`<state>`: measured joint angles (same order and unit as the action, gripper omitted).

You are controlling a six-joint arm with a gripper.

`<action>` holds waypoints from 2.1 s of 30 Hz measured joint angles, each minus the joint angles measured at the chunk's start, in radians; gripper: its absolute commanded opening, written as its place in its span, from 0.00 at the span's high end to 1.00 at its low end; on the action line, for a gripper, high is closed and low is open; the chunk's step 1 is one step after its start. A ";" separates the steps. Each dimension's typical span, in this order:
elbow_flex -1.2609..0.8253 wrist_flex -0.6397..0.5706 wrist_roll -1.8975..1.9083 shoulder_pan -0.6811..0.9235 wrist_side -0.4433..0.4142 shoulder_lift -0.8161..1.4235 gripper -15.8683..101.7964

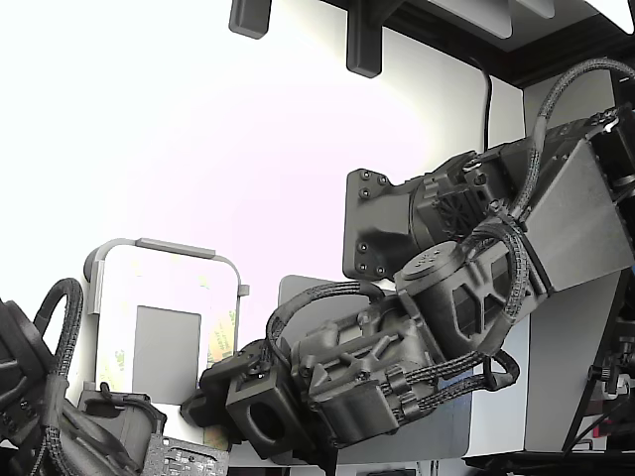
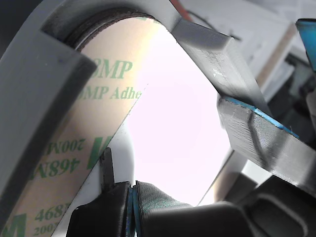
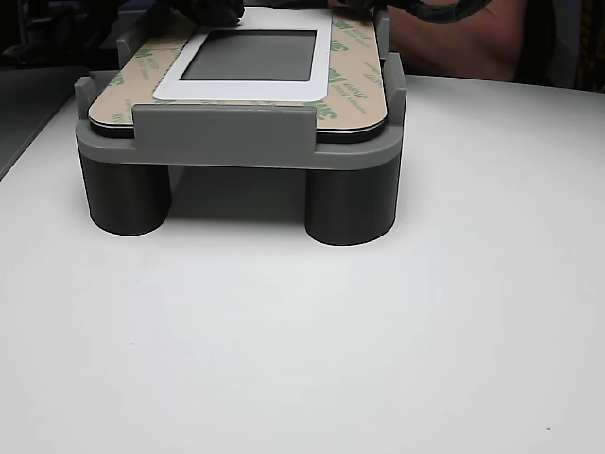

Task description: Peel off protective film from adhesive tape.

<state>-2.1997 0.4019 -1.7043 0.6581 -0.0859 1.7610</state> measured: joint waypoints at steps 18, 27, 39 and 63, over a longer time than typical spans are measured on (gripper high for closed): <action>-0.005 0.002 0.009 0.006 -0.008 0.006 0.94; -0.006 0.002 0.014 0.008 -0.006 0.009 0.94; -0.026 -0.009 0.014 0.008 0.014 0.021 0.94; 0.009 0.012 0.026 0.028 0.026 -0.002 0.94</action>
<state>-2.1905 0.4142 -1.6782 0.6857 -0.0598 1.7595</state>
